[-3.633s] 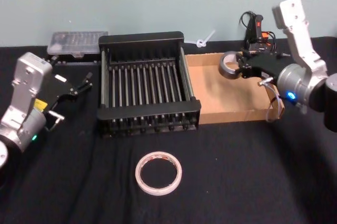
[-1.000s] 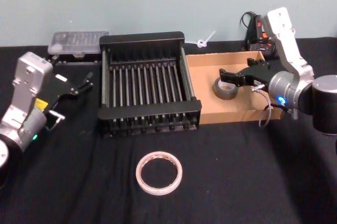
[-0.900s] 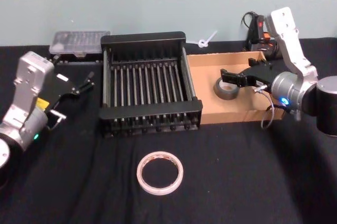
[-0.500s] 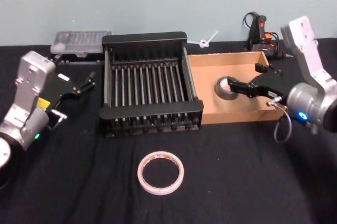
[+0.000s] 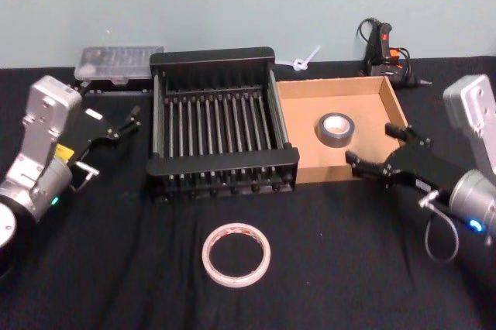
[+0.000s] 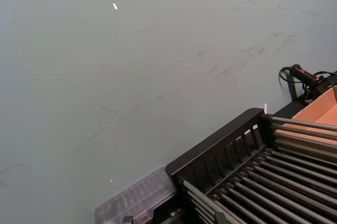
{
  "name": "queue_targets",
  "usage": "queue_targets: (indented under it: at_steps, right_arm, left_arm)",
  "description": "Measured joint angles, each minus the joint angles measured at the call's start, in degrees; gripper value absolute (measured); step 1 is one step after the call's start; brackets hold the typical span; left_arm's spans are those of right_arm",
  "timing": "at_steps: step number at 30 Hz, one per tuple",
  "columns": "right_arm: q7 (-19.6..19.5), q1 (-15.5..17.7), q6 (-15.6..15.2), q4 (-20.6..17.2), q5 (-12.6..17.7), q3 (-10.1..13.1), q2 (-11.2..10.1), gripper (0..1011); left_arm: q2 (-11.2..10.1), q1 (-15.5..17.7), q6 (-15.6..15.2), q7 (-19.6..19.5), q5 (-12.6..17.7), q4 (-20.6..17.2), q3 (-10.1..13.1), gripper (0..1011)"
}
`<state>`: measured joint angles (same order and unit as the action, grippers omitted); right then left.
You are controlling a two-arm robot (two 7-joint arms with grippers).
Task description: Pick up the white tape and place it into the black box , Pick up the silver tape and place it into the brown box.
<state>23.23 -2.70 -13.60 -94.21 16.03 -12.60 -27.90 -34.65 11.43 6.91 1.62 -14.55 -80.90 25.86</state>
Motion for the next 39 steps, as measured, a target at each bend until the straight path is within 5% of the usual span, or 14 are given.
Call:
queue_targets:
  at_steps: [16,39]
  right_arm:
    - [3.0,2.1,-0.6,-0.8,0.9,-6.5,-2.2,1002]
    - [11.1,-7.6,0.5,4.9,0.3,-18.3,-1.7,1002]
  left_arm:
    - [0.0,0.0,0.0,0.0,0.0,0.0,0.0,1001]
    - [0.0,0.0,0.0,0.0,0.0,0.0,0.0,1002]
